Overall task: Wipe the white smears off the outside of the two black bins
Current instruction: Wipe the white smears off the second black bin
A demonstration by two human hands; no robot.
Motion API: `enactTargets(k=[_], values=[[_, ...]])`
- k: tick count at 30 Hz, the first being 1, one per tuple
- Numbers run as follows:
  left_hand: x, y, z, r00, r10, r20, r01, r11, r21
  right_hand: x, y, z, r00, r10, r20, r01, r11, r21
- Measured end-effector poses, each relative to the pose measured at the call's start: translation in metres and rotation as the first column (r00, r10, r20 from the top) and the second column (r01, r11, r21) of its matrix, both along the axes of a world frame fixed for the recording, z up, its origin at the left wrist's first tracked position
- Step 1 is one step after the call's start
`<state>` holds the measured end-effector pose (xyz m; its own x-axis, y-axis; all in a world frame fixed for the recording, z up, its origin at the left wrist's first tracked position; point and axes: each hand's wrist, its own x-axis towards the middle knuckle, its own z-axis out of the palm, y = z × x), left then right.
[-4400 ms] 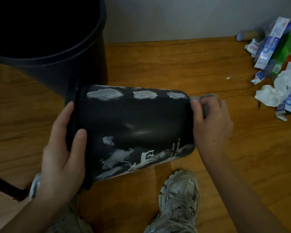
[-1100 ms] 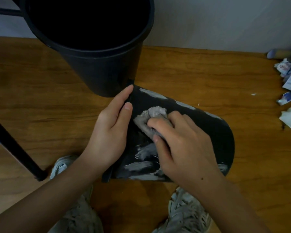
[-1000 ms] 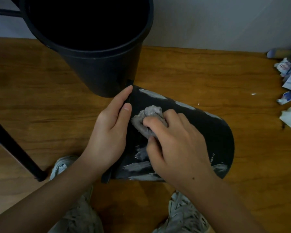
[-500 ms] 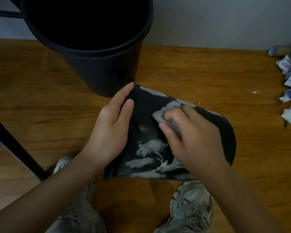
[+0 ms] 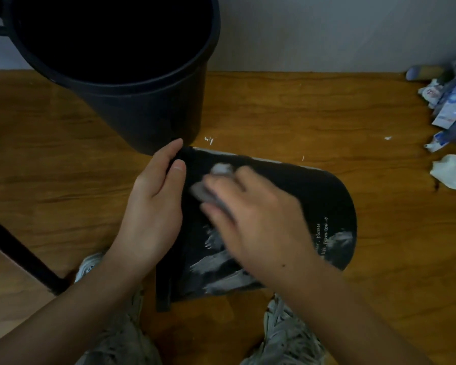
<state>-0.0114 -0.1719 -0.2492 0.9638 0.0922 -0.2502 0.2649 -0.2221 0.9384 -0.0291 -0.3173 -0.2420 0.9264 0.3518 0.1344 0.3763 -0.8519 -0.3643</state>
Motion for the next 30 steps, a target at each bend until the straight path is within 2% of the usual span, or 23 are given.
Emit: enactTargets(k=[3, 8, 10, 17, 21, 23, 28, 30], values=[[0.005, 0.001, 0.000, 1.000, 0.005, -0.018, -0.005, 1.000, 0.000, -0.008, 0.012, -0.003, 0.996, 0.085, 0.018, -0.085, 0.996, 0.032], [0.006, 0.001, -0.001, 1.000, 0.010, -0.001, -0.010, 1.000, 0.011, 0.003, -0.030, -0.016, 0.976, -0.199, 0.086, 0.196, 0.980, 0.035], [-0.005, -0.003, 0.000, 0.999, -0.008, 0.032, 0.007, 1.000, 0.030, 0.008, -0.037, -0.018, 0.966, -0.240, 0.099, 0.238, 0.971, 0.027], [-0.028, -0.008, -0.003, 0.987, -0.072, 0.141, 0.063, 0.996, 0.067, 0.019, -0.032, -0.015, 0.973, -0.198, 0.115, 0.196, 0.980, 0.028], [-0.023, -0.005, -0.008, 0.981, -0.092, 0.173, 0.086, 0.995, 0.039, -0.007, -0.018, -0.015, 0.991, 0.050, 0.123, -0.056, 0.997, 0.047], [-0.025, -0.004, -0.008, 0.976, -0.102, 0.191, 0.095, 0.994, 0.045, -0.015, -0.023, -0.017, 0.983, 0.123, 0.133, -0.127, 0.992, 0.019], [-0.031, -0.005, -0.014, 0.971, -0.099, 0.217, 0.087, 0.994, 0.064, 0.002, -0.032, -0.013, 0.986, -0.112, 0.126, 0.108, 0.994, 0.033], [-0.029, -0.006, -0.016, 0.969, -0.100, 0.224, 0.090, 0.994, 0.055, 0.002, -0.017, -0.012, 0.991, -0.040, 0.125, 0.039, 0.999, 0.010]])
